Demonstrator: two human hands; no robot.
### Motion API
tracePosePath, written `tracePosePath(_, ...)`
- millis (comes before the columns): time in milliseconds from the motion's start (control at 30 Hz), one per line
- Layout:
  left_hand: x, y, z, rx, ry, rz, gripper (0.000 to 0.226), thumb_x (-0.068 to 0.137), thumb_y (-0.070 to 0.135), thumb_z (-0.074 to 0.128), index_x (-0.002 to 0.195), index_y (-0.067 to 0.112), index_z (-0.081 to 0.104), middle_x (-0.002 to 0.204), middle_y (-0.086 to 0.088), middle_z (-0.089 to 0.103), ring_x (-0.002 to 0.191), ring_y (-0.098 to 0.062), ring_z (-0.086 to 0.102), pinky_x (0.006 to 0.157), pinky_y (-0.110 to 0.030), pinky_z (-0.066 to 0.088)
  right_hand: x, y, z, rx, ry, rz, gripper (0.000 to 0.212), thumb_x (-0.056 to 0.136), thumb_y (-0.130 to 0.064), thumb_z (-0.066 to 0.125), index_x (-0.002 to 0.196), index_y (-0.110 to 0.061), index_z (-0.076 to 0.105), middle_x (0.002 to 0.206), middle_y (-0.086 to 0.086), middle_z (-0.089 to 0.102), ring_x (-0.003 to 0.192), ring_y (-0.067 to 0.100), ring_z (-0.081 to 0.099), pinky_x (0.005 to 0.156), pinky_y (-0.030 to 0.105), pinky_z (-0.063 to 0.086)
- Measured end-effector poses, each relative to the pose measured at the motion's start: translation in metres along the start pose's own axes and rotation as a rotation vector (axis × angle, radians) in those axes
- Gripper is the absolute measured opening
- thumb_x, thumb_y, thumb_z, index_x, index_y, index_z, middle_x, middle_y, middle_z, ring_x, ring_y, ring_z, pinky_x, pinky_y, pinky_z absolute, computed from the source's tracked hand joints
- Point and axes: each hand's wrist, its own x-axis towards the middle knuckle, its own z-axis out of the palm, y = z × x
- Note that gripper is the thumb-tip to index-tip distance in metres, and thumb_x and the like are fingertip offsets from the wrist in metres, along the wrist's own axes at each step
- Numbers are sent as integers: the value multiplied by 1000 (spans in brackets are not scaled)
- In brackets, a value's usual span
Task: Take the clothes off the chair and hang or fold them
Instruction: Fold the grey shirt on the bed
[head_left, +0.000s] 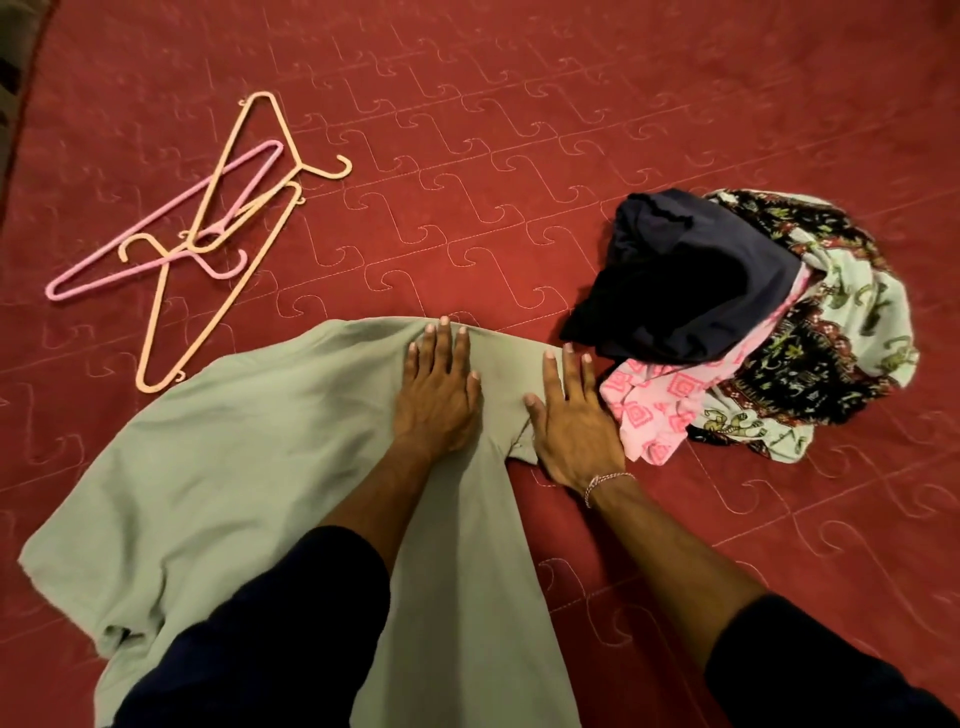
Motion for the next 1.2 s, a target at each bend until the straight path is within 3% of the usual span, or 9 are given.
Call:
tracePosePath(167,-62,19,0,-107,-42,-23,76,93,50,-9,158,10,-8,165,-8,-14,152,-20,-16,123,-41,-11,-53,1,-3,103,-41,-46,70,103,-50,7,160,-10,7,167,13,2,155,27,-2,126,40,4)
tracePosePath(267,-116,32,9,-100,-46,18,70,98,48,-4,157,11,-9,165,-6,-15,151,-19,-19,123,-40,-10,-95,-2,-1,175,-81,-34,64,107,-45,19,159,-8,14,168,9,6,155,21,-1,124,33,-3)
tracePosePath(367,-166,47,20,-119,-18,7,66,102,43,6,158,8,2,166,-9,-4,153,-22,-8,125,-42,-2,-134,-7,-8,294,-103,-30,54,105,-42,41,150,-12,40,162,7,28,151,24,20,123,37,16)
tracePosePath(467,-210,60,29,-119,31,26,61,103,34,21,154,1,24,162,-16,22,151,-30,17,120,-45,12,-173,-15,-14,360,-159,-39,36,97,-40,58,126,-18,63,135,1,53,124,23,48,102,34,43)
tracePosePath(700,-314,77,45,-85,10,81,58,102,29,29,152,1,32,160,-16,27,150,-32,23,118,-47,17,-243,-27,-9,583,-389,286,23,81,-33,79,81,-17,64,71,-5,63,64,15,56,64,32,49)
tracePosePath(833,-355,86,47,-85,-21,96,60,101,33,30,152,2,33,161,-15,27,150,-31,22,119,-49,16,-291,-10,-14,826,-543,348,30,78,-38,84,90,-10,78,78,-4,76,72,13,73,70,31,61)
tracePosePath(933,-375,90,48,-76,-55,68,67,104,45,18,155,3,26,164,-14,19,152,-30,15,119,-51,13,-323,5,-19,987,-563,369,34,76,-40,86,93,-12,78,85,1,78,77,15,74,74,32,61)
tracePosePath(1033,-386,94,46,-97,-83,39,80,100,63,10,159,8,10,166,-11,-1,154,-26,-4,122,-52,1,-345,17,-10,886,-350,448,41,72,-46,88,73,-11,66,64,2,66,57,14,57,57,32,48)
tracePosePath(1200,-397,106,40,16,-134,100,90,90,77,22,160,22,8,166,-16,-5,152,-39,-9,112,-67,-12,-372,26,1,779,-249,438,42,81,-40,82,58,-21,52,51,-9,50,48,9,41,54,28,38)
